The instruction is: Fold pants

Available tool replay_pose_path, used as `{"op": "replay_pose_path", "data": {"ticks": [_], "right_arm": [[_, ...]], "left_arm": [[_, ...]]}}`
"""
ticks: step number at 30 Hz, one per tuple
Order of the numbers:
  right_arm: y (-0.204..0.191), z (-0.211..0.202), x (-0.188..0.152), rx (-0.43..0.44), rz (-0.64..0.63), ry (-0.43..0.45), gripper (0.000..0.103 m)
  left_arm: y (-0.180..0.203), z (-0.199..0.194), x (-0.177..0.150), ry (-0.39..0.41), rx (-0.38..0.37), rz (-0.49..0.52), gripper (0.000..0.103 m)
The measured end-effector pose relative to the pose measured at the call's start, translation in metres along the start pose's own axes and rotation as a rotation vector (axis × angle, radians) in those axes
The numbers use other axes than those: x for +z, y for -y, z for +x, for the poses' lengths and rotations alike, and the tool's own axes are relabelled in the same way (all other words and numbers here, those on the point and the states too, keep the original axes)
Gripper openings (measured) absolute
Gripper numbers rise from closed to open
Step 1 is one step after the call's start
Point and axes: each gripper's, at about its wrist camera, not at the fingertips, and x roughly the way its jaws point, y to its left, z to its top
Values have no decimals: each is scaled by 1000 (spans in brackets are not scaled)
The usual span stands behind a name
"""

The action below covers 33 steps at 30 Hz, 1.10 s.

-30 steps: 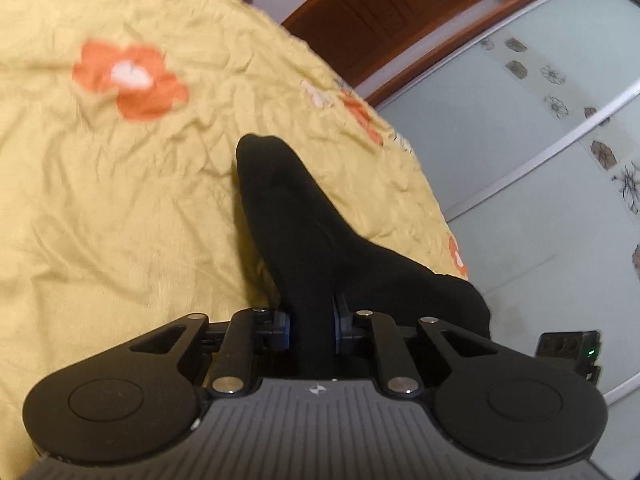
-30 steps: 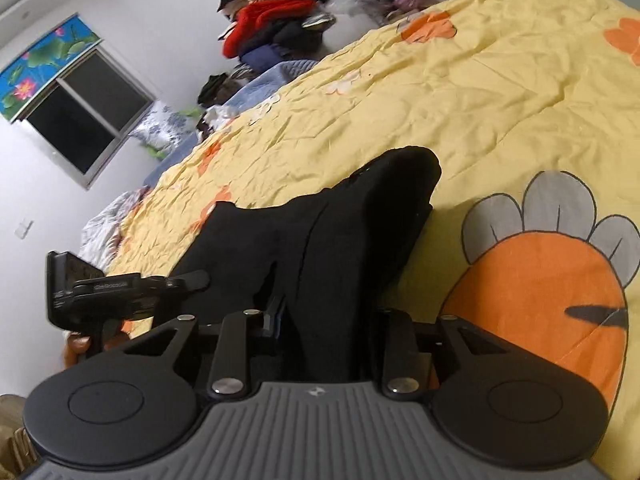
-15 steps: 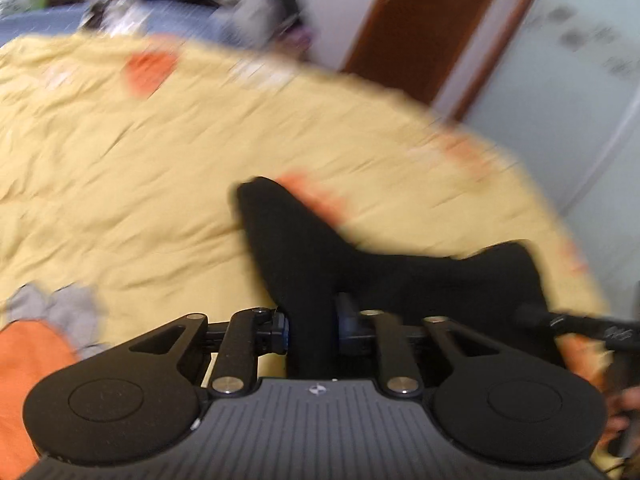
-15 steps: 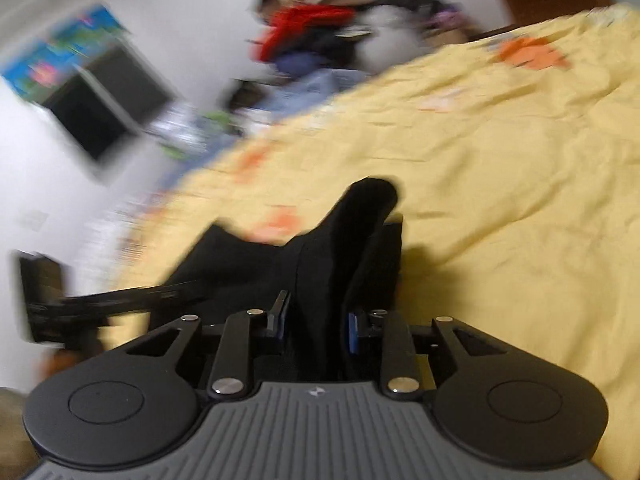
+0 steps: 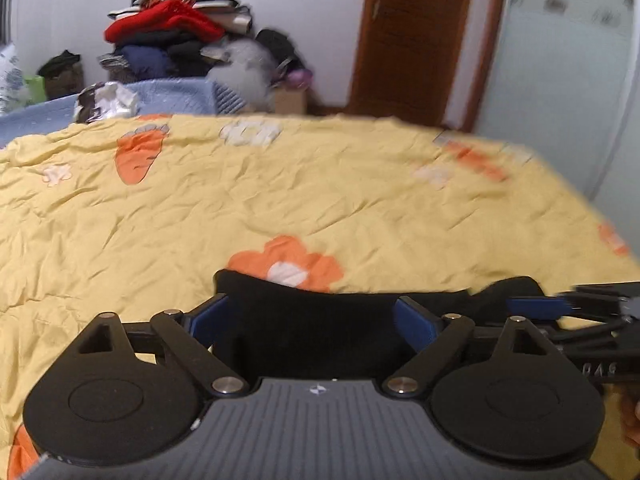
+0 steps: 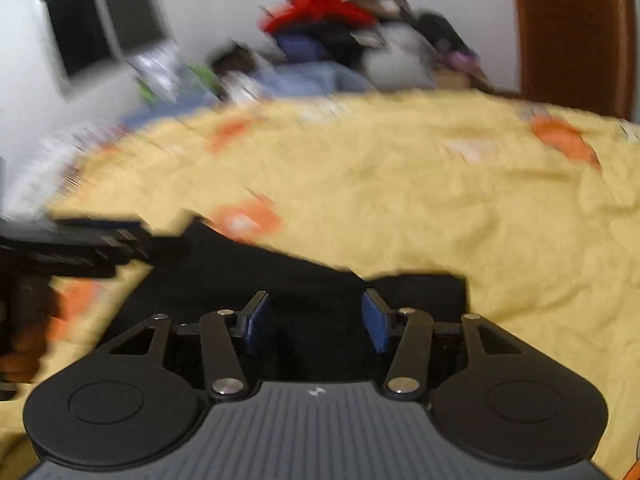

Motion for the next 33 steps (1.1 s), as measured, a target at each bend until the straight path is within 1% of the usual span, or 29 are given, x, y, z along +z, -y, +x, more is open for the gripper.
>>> {"op": "replay_pose_path", "data": {"ticks": [1, 2, 3, 4, 5, 6, 7, 8, 9, 10, 11, 12, 13, 14, 16, 17, 19, 21, 23, 25, 26, 27, 28, 29, 31, 33], "right_arm": [[1, 4, -4, -26, -24, -12, 49], [-3, 1, -10, -41, -74, -9, 49], [-10, -3, -16, -61, -122, -24, 49], [-19, -6, -21, -89, -180, -38, 49], [-24, -11, -26, -114, -234, -51, 50], [-27, -17, -27, -143, -256, -59, 51], [-26, -24, -26, -151, -249, -49, 51], [-27, -29, -25, -133, -235, -16, 51], [-26, -35, -23, -98, -211, 17, 51], [-26, -38, -22, -70, -185, 31, 51], [-26, -35, -24, -52, -170, 23, 55], [-25, -27, -28, -55, -176, -10, 57], [-23, -19, -31, -73, -197, -31, 58], [-23, -17, -34, -102, -211, -11, 63], [-21, -27, -35, -146, -159, 8, 64], [-22, -36, -35, -144, -139, 29, 64], [-28, -61, -42, -108, -135, 78, 65], [-38, -76, -52, -88, -144, 81, 69], [-46, -77, -63, -82, -158, 57, 70], [-50, -63, -70, -119, -176, 9, 71], [-49, -52, -72, -140, -176, -3, 77], [-45, -45, -72, -148, -158, 5, 85], [-42, -42, -71, -153, -136, 13, 85], [-40, -41, -68, -158, -115, 10, 85], [-46, -49, -66, -180, -108, 29, 85], [-57, -62, -69, -180, -142, 61, 85]], "left_arm": [[0, 10, -4, -36, 24, 5, 91], [-2, 17, -9, -75, 31, 12, 90], [-8, 24, -15, -109, 50, 10, 89], [-11, 25, -17, -112, 63, -1, 88], [-15, 20, -20, -87, 56, -19, 90], [-19, 13, -21, -52, 42, -41, 90], [-21, 9, -21, -22, 32, -67, 91], [-22, 6, -20, -3, 29, -85, 96], [-21, 8, -19, -1, 40, -87, 100], [-18, 15, -19, -14, 65, -72, 102], [-15, 24, -20, -46, 96, -38, 101], [-12, 32, -20, -86, 125, -17, 99], [-13, 33, -21, -97, 124, -28, 99], [-16, 28, -22, -82, 112, -49, 97], [-17, 13, -25, -58, 121, -55, 97], [-16, 3, -26, -48, 138, -47, 97], [-13, -17, -31, -13, 163, -42, 98], [-6, -34, -37, -1, 161, -38, 98], [2, -46, -46, 6, 139, -45, 102], [12, -44, -54, -4, 129, -39, 102], [17, -38, -57, -22, 137, -12, 102], [23, -29, -60, -48, 160, 27, 102], [27, -21, -61, -76, 189, 63, 103], [29, -18, -63, -81, 206, 83, 103], [30, -25, -64, -53, 213, 77, 103], [29, -28, -64, -52, 206, 71, 103]]}}
